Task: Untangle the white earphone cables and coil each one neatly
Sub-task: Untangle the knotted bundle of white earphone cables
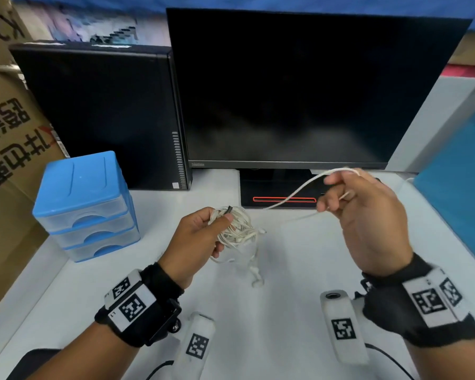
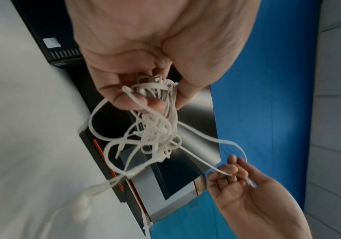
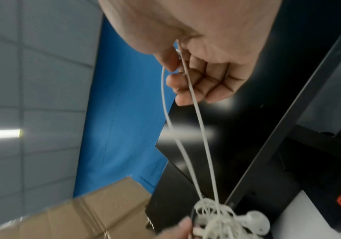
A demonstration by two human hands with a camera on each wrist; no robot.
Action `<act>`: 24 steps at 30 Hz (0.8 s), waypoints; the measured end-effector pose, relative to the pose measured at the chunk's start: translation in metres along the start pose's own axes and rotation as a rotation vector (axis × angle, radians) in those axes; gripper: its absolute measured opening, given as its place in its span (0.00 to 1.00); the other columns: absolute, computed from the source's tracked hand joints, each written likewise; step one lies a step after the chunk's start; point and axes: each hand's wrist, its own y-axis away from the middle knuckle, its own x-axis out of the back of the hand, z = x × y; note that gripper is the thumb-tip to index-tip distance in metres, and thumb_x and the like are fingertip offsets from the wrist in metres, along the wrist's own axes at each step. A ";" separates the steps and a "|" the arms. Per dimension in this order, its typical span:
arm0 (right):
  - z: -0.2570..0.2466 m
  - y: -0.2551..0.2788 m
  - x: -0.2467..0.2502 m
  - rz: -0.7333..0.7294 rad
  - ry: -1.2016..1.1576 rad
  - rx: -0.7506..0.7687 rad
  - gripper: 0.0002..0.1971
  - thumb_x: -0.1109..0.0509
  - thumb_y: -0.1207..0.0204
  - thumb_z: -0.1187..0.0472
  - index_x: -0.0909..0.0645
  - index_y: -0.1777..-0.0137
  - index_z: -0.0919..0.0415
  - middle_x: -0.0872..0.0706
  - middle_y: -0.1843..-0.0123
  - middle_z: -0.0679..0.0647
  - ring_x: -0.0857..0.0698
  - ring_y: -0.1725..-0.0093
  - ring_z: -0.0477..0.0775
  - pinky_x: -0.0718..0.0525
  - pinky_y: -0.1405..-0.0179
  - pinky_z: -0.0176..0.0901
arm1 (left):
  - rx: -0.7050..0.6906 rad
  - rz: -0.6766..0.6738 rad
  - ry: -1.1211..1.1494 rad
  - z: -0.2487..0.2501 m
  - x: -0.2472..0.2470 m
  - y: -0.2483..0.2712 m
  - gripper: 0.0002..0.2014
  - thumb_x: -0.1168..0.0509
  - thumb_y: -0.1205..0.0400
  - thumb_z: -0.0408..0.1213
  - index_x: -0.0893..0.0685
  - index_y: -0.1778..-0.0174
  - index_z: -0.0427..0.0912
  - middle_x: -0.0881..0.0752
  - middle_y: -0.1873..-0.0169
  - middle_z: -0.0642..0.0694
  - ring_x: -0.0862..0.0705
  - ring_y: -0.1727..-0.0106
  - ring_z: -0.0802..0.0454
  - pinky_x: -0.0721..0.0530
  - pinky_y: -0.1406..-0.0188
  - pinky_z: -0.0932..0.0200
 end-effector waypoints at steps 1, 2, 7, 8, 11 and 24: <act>-0.003 -0.003 0.004 -0.014 -0.056 -0.011 0.12 0.42 0.17 0.68 0.20 0.60 0.64 0.28 0.79 0.53 0.22 0.75 0.53 0.22 0.60 0.45 | 0.002 0.036 0.029 0.002 0.003 -0.003 0.08 0.34 0.16 0.36 0.17 0.58 0.36 0.18 0.69 0.43 0.26 0.74 0.51 0.28 0.74 0.59; -0.005 -0.005 0.007 -0.026 -0.095 -0.019 0.12 0.42 0.19 0.71 0.19 0.60 0.62 0.29 0.79 0.52 0.24 0.76 0.52 0.23 0.60 0.46 | -0.004 0.068 0.063 0.004 0.007 -0.005 0.07 0.35 0.16 0.35 0.17 0.58 0.37 0.18 0.68 0.43 0.26 0.73 0.51 0.28 0.72 0.58; -0.012 -0.010 0.020 -0.077 -0.240 -0.049 0.12 0.39 0.24 0.59 0.17 0.62 0.64 0.38 0.82 0.52 0.38 0.72 0.59 0.26 0.58 0.50 | -0.125 0.153 0.180 0.022 0.021 -0.012 0.10 0.37 0.15 0.33 0.15 0.61 0.44 0.14 0.63 0.45 0.22 0.64 0.51 0.27 0.70 0.58; -0.012 -0.010 0.021 -0.088 -0.253 -0.063 0.15 0.39 0.23 0.55 0.16 0.60 0.65 0.38 0.84 0.52 0.37 0.74 0.59 0.25 0.57 0.51 | -0.158 0.153 0.162 0.024 0.022 -0.011 0.10 0.37 0.15 0.33 0.15 0.61 0.45 0.13 0.62 0.45 0.22 0.63 0.51 0.27 0.69 0.58; -0.011 -0.011 0.022 -0.163 -0.122 -0.125 0.23 0.30 0.29 0.41 0.11 0.56 0.64 0.35 0.86 0.55 0.26 0.79 0.60 0.16 0.57 0.50 | -0.261 0.165 0.056 0.027 0.025 -0.009 0.08 0.38 0.14 0.33 0.17 0.58 0.42 0.13 0.63 0.49 0.22 0.64 0.54 0.26 0.68 0.59; 0.009 -0.026 0.030 0.065 0.210 -0.140 0.28 0.47 0.13 0.43 0.16 0.60 0.63 0.22 0.77 0.60 0.09 0.63 0.65 0.10 0.60 0.55 | -0.480 0.210 -0.226 0.023 0.035 -0.012 0.06 0.38 0.13 0.37 0.18 0.55 0.50 0.13 0.61 0.57 0.18 0.61 0.64 0.22 0.59 0.64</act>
